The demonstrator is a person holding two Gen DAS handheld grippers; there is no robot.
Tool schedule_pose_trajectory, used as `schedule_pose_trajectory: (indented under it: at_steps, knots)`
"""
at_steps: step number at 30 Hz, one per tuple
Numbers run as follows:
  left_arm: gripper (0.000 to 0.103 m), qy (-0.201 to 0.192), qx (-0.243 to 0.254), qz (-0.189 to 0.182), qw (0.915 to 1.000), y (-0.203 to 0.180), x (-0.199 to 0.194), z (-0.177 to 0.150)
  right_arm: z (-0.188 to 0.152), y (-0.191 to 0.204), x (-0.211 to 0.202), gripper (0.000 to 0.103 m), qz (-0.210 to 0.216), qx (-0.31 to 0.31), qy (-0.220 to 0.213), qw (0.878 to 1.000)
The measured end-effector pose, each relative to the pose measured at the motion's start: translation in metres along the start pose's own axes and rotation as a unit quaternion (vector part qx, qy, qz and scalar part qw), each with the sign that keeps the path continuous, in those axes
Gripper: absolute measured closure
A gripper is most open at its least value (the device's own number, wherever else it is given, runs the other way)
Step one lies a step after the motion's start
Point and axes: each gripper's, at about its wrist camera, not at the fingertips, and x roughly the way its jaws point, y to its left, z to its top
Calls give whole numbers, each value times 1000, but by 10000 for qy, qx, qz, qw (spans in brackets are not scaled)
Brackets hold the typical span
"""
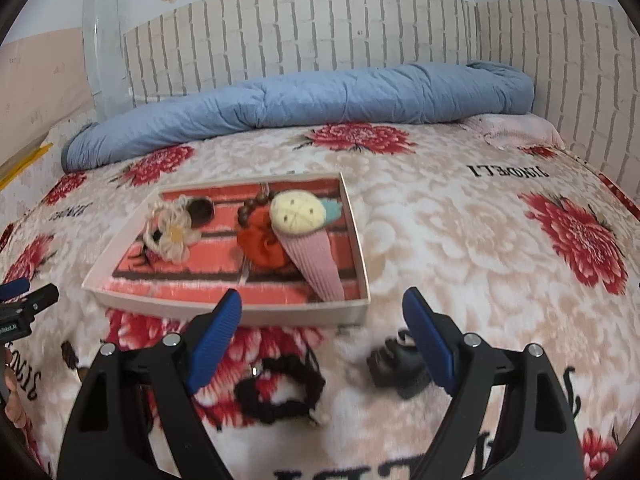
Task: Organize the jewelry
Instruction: 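Close left gripper on dark knotted hair tie while right gripper closes on black charm scrunchie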
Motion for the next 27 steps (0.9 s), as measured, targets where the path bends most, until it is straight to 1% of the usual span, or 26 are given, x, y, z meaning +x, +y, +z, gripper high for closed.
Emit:
schedule_pose_trajectory:
  at_steps: [4,8,11,13,15,17,18,20,26,27]
  knots:
    - [5,146,-174,-94,9997,5,2,-20,-15,0,-1,22,-84,-92,91,9999]
    - [5,233,-62,-20,9997,1,4,-35,-23,-1,4,22,-119,-84,229,9996]
    - [6,212,-17,87,9997,1,4,-43,-27,0,6,23,-167,-133,265,9994]
    - [6,227,-46,68,9997,4,4,-47,-29,2,8,23,-170,-177,316,9992]
    - [6,247,-81,39,9997,7,5,-51,-32,4,12,27,-177,-208,379,9989]
    - [6,263,-48,73,9996,7,6,-53,-36,6,19,35,-155,-227,503,9984]
    - [6,278,-32,94,9996,7,8,-54,-38,6,22,36,-152,-233,555,9981]
    - [9,302,-20,71,9995,7,9,-55,-42,7,27,41,-159,-247,652,9974]
    - [11,340,-12,-11,9994,8,13,-59,-46,10,37,46,-192,-281,810,9961]
    - [13,362,-16,-26,9993,8,14,-59,-46,10,39,47,-199,-278,837,9959]
